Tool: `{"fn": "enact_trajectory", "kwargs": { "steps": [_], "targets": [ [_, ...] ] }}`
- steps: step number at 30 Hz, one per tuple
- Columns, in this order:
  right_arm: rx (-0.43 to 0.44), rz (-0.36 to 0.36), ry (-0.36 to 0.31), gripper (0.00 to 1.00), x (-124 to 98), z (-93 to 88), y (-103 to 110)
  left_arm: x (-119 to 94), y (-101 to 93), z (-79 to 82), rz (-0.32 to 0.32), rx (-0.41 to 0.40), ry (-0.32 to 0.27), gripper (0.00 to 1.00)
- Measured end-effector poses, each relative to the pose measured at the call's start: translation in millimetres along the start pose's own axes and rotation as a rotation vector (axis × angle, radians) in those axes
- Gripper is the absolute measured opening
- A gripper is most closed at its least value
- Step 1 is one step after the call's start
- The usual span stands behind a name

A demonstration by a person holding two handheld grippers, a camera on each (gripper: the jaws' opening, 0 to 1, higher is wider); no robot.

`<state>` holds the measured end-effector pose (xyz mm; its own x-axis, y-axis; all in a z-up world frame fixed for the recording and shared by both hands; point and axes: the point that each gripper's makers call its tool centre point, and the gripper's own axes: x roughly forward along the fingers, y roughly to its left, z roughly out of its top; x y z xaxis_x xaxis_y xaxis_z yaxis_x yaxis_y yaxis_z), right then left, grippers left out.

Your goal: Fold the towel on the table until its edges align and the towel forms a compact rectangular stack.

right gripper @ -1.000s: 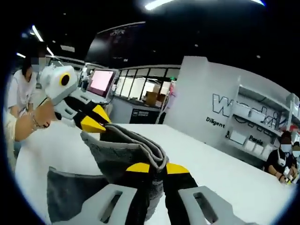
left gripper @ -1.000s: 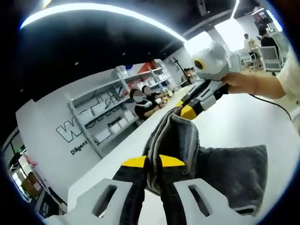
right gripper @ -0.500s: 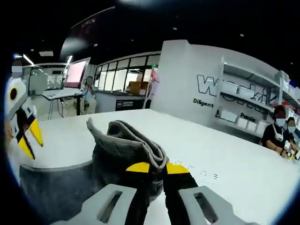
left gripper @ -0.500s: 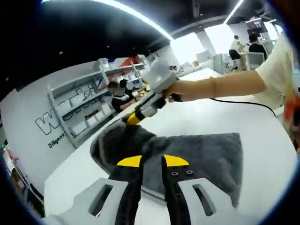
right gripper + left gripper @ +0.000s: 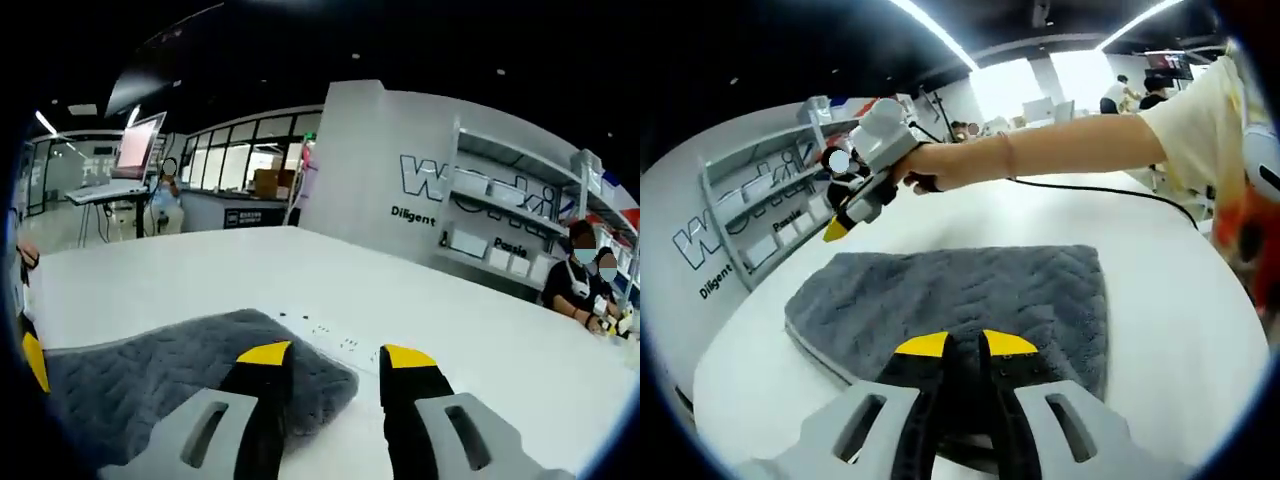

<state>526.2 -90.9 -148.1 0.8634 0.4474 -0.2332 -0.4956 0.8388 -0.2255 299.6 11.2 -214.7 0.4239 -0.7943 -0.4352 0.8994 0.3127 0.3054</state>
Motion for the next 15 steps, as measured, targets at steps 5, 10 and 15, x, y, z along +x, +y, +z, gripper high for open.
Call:
{"fn": "enact_trajectory", "kwargs": {
  "steps": [5, 10, 15],
  "targets": [
    [-0.222, 0.125, -0.009, 0.33, -32.8, 9.5, 32.3, 0.0, -1.6, -2.4, -0.012, -0.015, -0.003, 0.11],
    [-0.530, 0.358, -0.013, 0.34, -82.9, -1.4, 87.2, -0.4, -6.5, -3.6, -0.032, 0.008, 0.012, 0.10],
    [-0.661, 0.484, -0.025, 0.33, -139.8, -20.4, 121.2, 0.9, -8.0, -3.9, -0.043, 0.029, 0.020, 0.08]
  ]
}}
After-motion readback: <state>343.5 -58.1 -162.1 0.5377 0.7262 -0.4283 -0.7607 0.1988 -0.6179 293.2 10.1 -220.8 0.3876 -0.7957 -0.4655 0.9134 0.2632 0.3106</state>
